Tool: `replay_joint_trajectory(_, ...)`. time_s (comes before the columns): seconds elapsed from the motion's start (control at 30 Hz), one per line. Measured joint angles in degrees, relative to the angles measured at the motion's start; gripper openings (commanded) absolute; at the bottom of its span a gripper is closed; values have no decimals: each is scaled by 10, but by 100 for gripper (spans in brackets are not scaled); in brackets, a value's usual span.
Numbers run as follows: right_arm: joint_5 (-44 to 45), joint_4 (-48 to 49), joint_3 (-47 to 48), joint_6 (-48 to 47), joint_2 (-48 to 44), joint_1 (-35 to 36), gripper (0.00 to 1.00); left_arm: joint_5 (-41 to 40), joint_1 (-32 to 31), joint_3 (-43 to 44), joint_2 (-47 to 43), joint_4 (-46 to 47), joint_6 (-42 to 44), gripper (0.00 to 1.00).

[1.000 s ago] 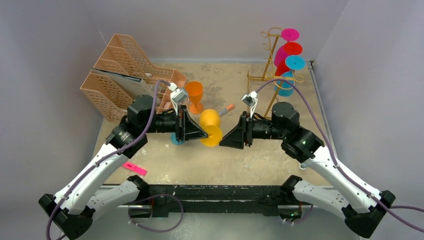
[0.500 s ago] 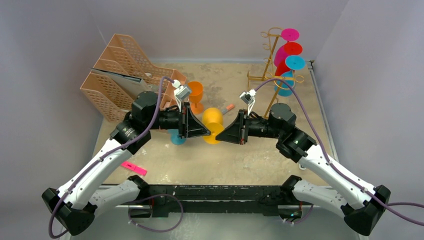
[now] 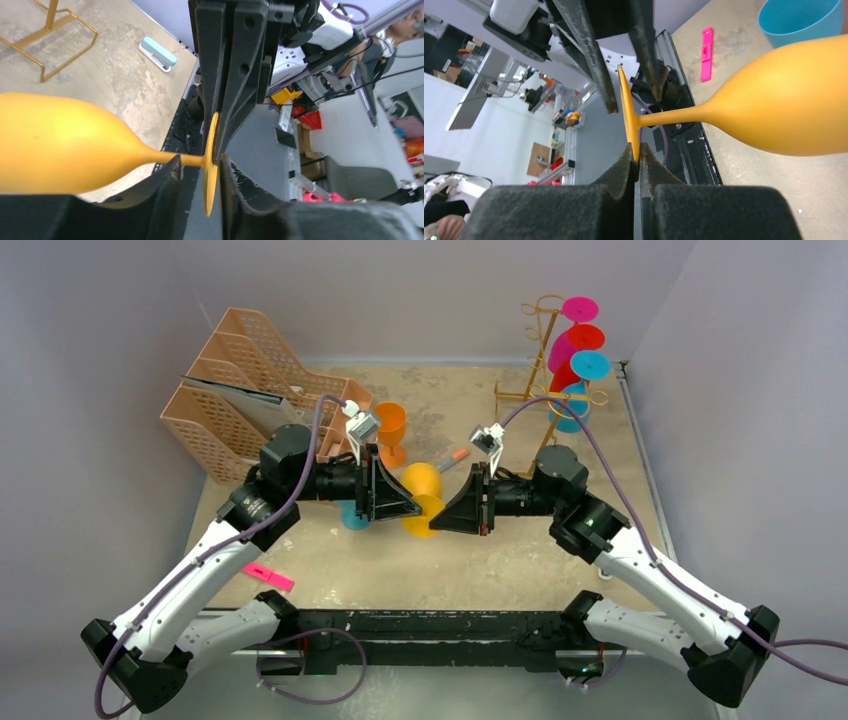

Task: Take the wine glass off the wine glass rack
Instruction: Place the wine glass at the center of the board.

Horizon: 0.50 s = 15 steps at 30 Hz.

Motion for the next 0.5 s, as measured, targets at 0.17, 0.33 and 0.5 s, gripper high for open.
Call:
replay_joint_trajectory(0.17, -1, -36, 3, -45, 3, 19, 0, -14, 0, 24, 9, -38, 5, 62)
replay_joint_trajectory(0.33, 6, -125, 15, -147, -5, 24, 0, -69, 0, 75, 14, -101, 30, 79)
replay_joint_trajectory(0.5, 19, -194, 15, -274, -5, 33, 0, -138, 10, 87, 13, -167, 40, 81)
